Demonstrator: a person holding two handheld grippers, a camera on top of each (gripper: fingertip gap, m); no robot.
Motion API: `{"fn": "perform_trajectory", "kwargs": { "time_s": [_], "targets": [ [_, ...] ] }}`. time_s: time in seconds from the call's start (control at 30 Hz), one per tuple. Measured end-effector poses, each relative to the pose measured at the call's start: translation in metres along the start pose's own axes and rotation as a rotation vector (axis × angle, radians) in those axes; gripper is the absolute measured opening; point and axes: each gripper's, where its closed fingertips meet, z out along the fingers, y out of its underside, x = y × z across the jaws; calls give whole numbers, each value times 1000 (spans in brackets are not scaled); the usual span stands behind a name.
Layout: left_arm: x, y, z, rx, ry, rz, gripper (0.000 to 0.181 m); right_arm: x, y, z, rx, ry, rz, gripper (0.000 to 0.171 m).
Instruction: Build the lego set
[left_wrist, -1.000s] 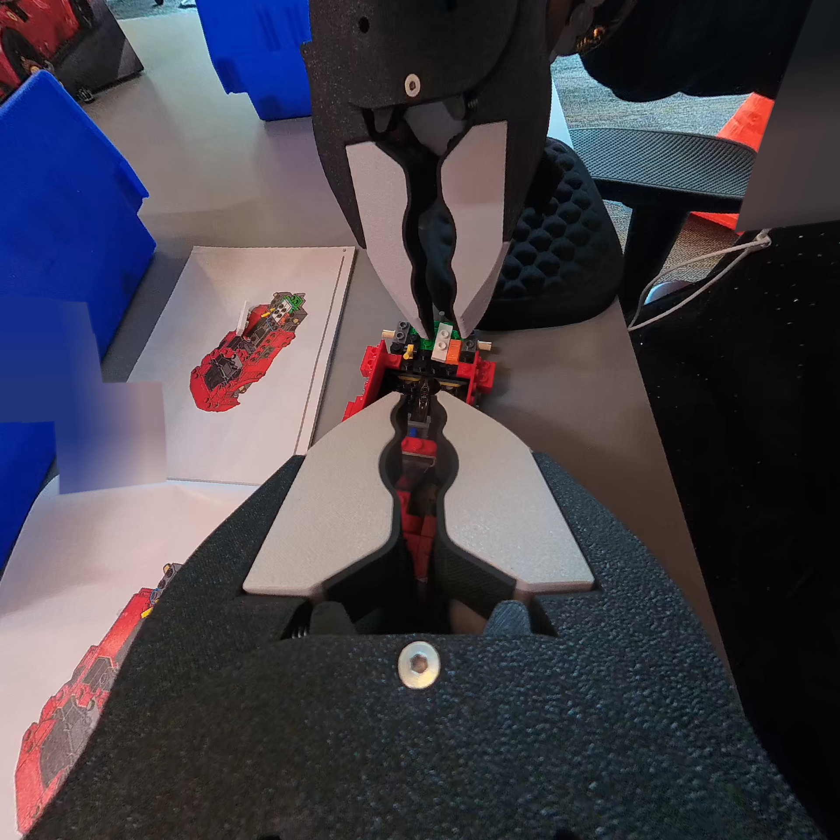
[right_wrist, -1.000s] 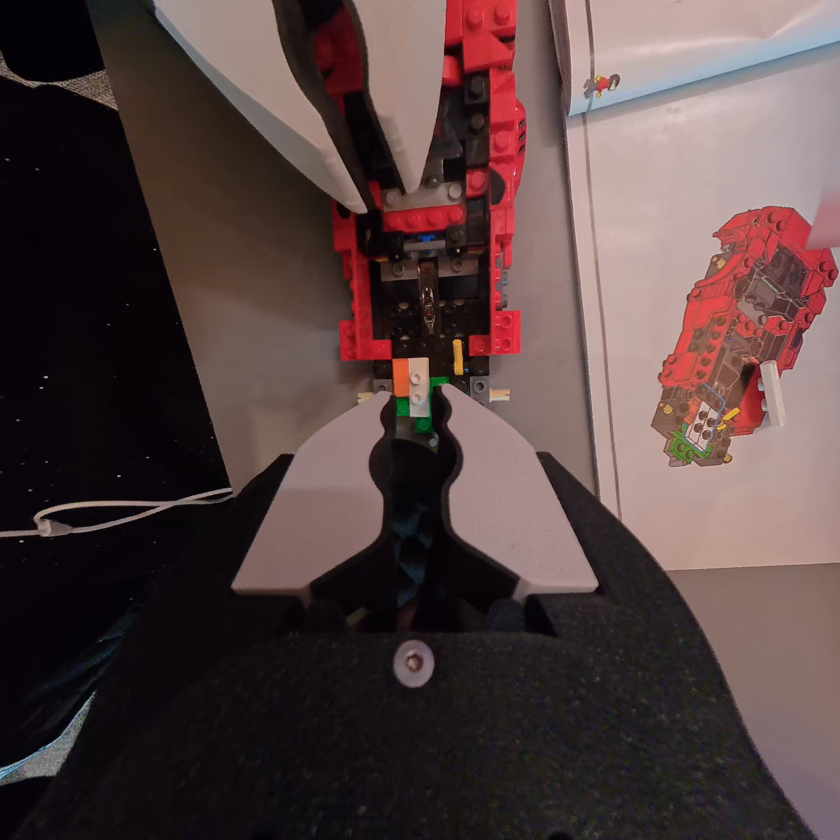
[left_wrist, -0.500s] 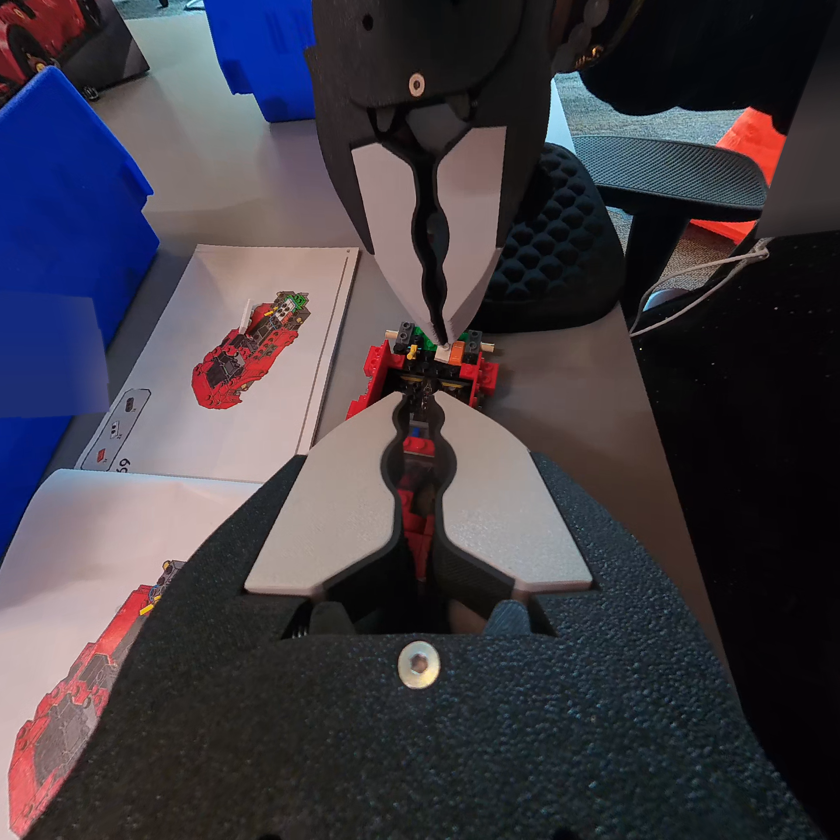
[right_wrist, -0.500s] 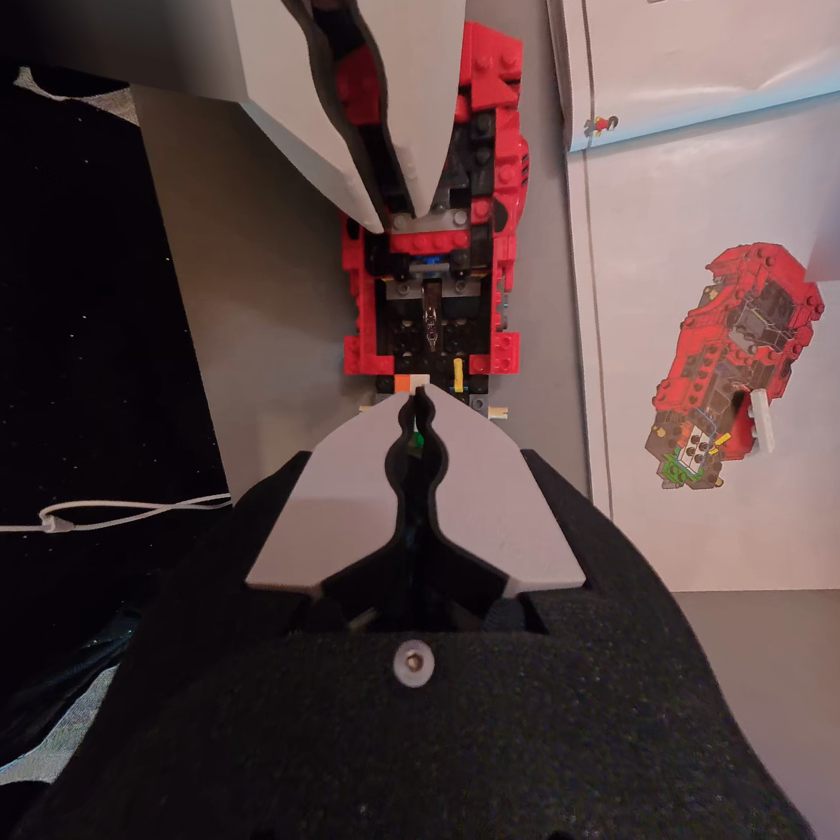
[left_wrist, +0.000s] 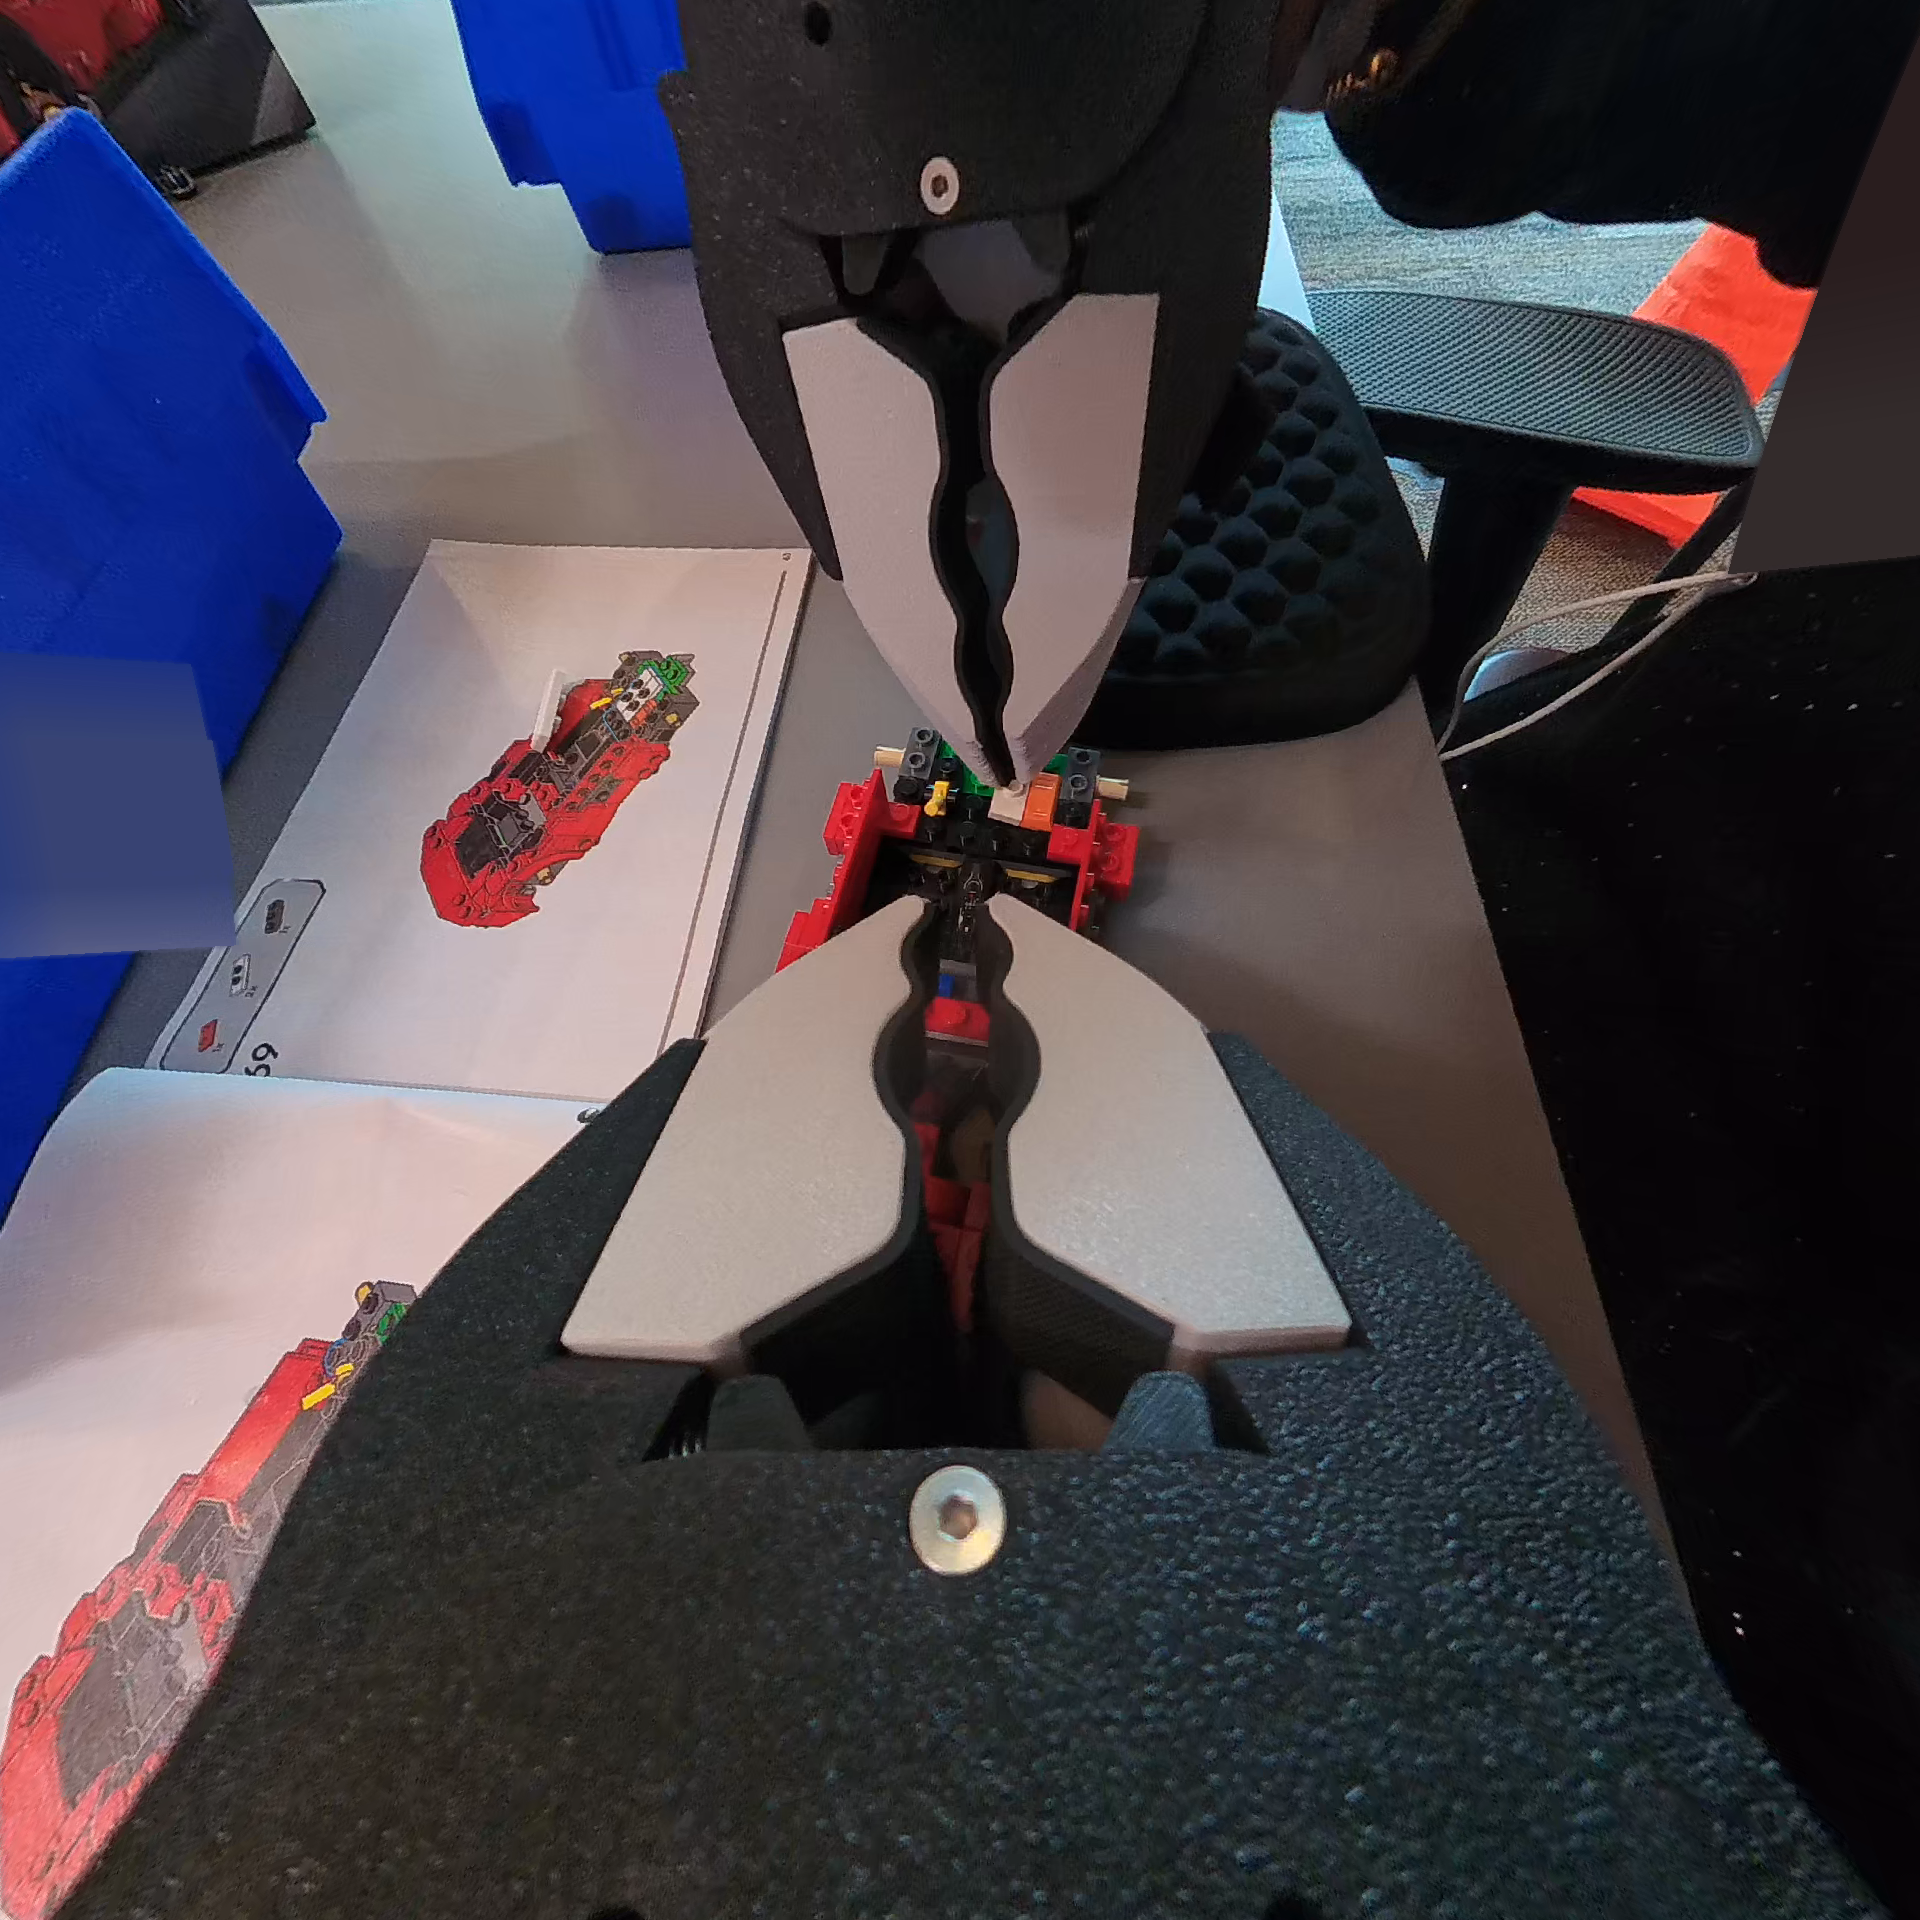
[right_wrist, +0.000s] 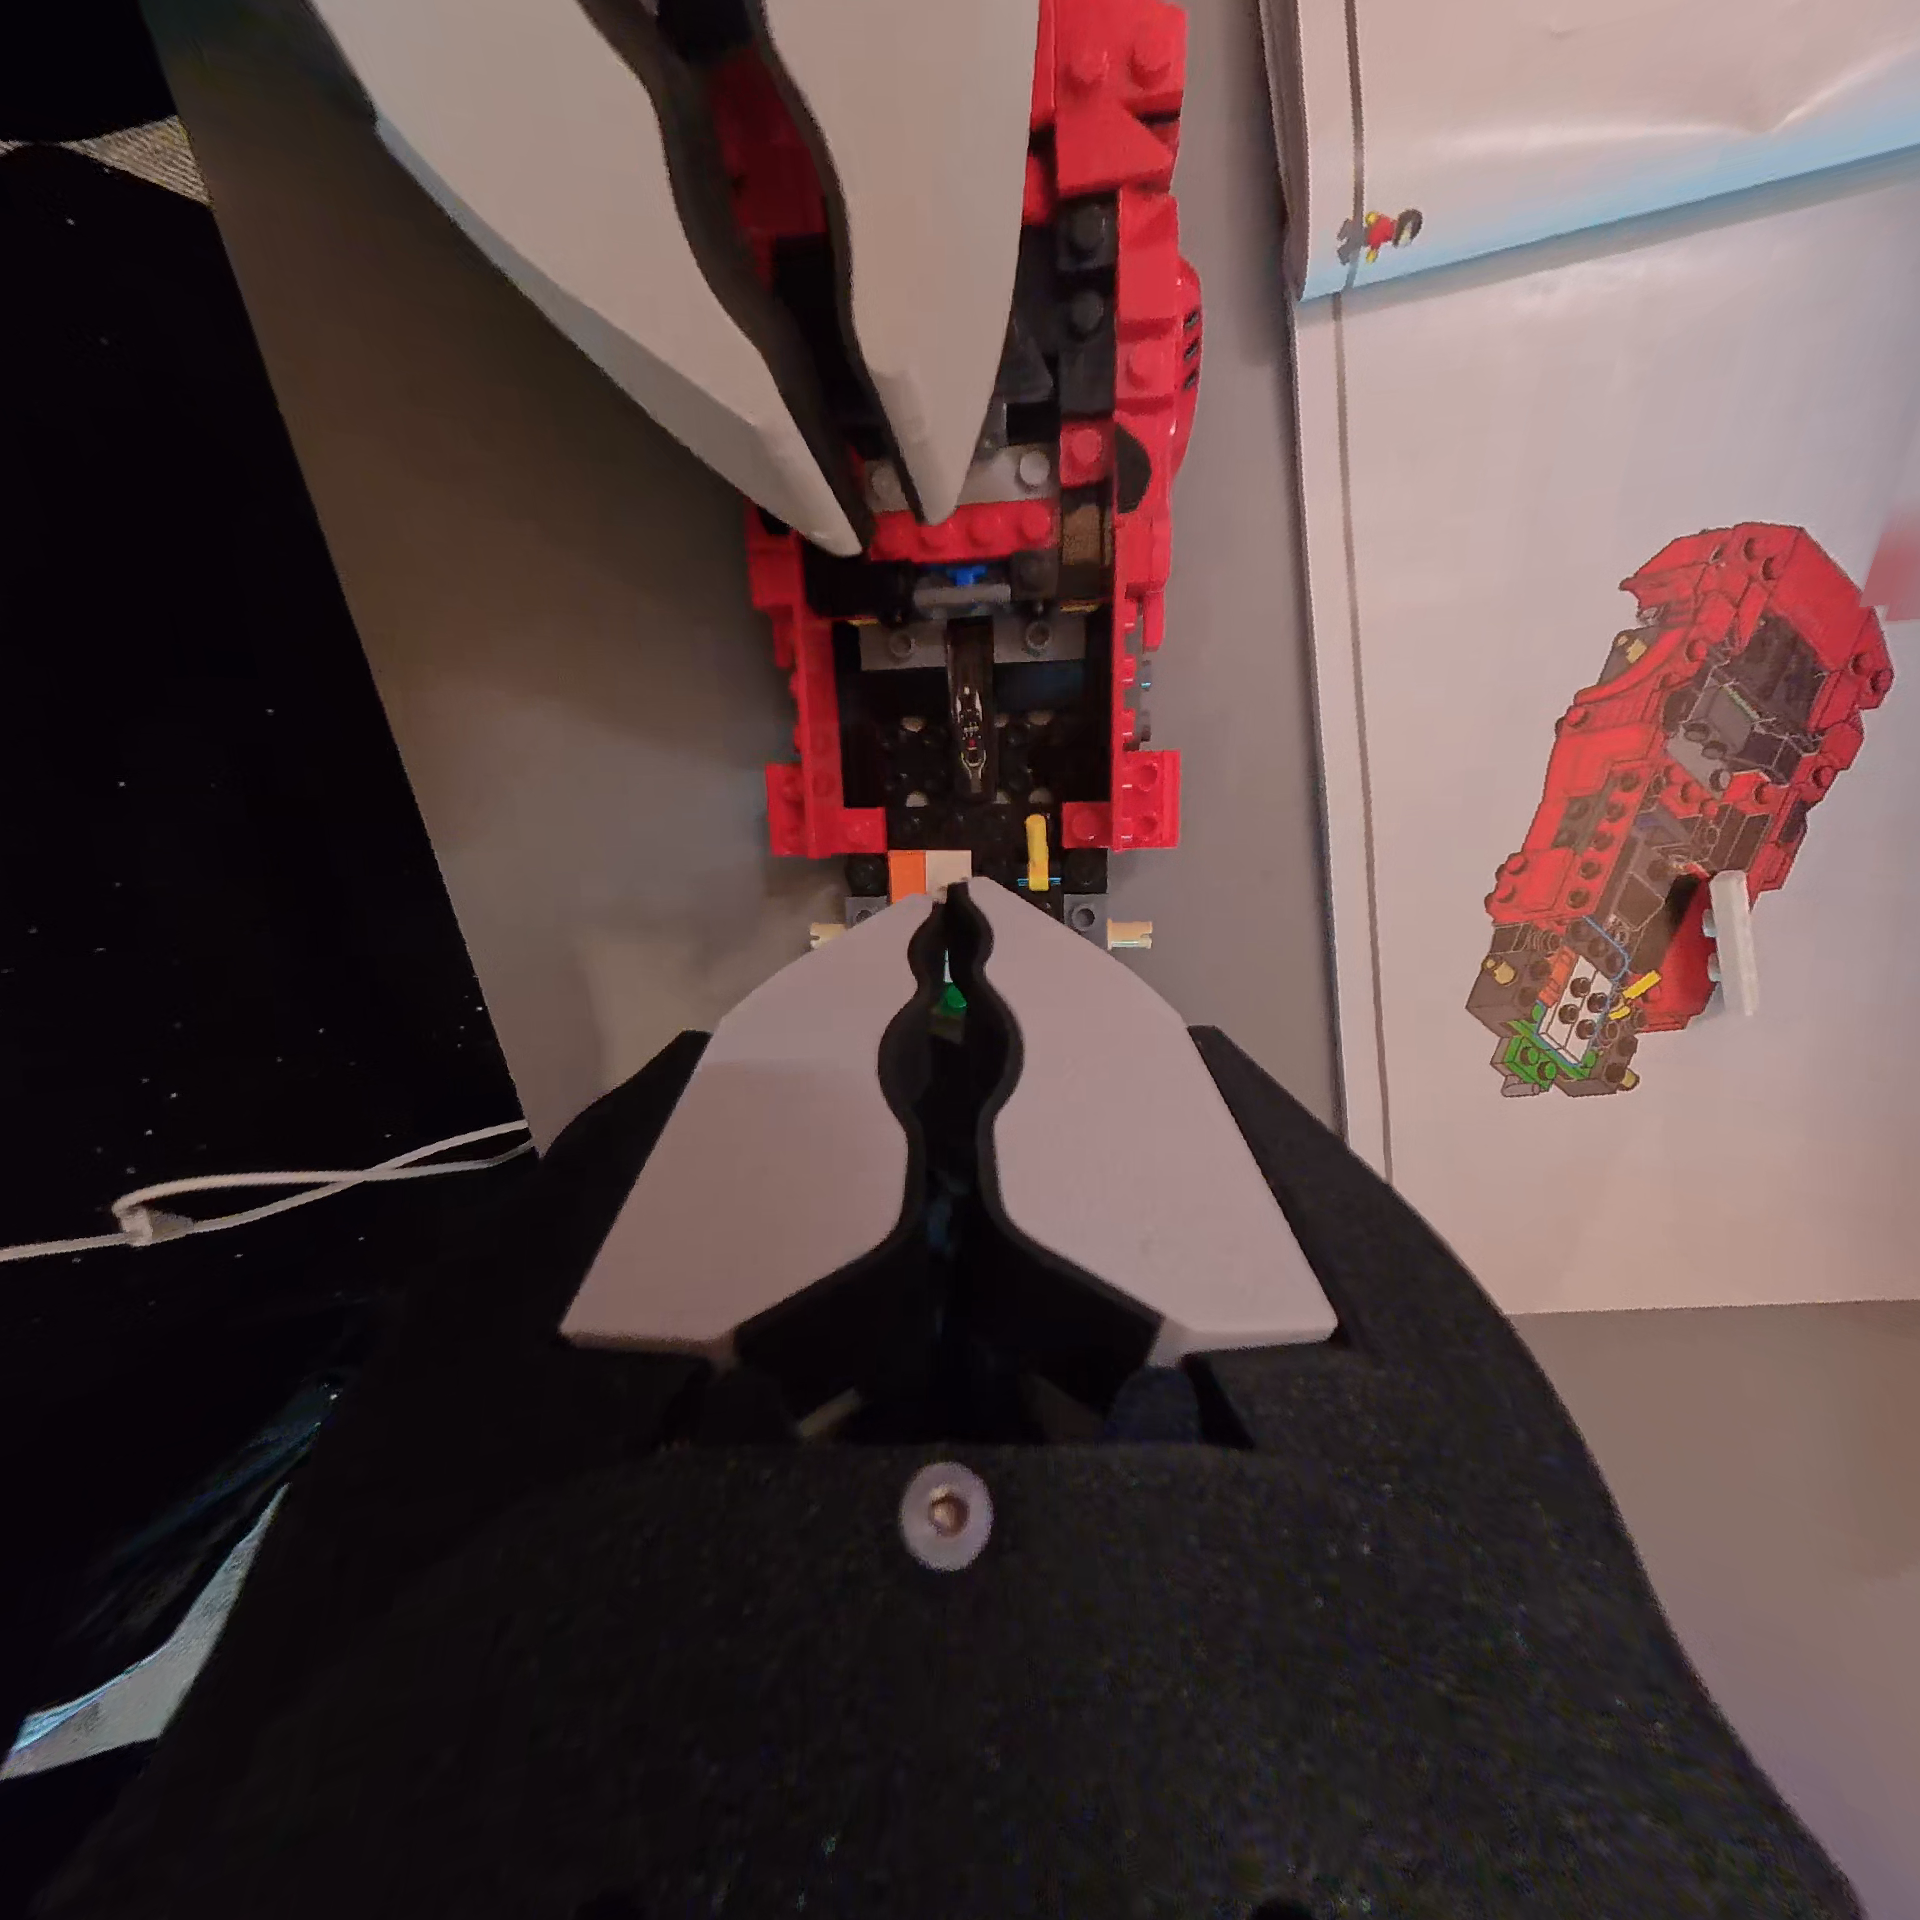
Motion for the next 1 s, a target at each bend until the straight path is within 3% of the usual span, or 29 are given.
{"fn": "perform_trajectory", "kwargs": {
  "time_s": [1.0],
  "targets": [
    [1, 2, 1, 0, 23, -17, 3, 0, -2, 1, -287, 59, 57, 0]
  ]
}}
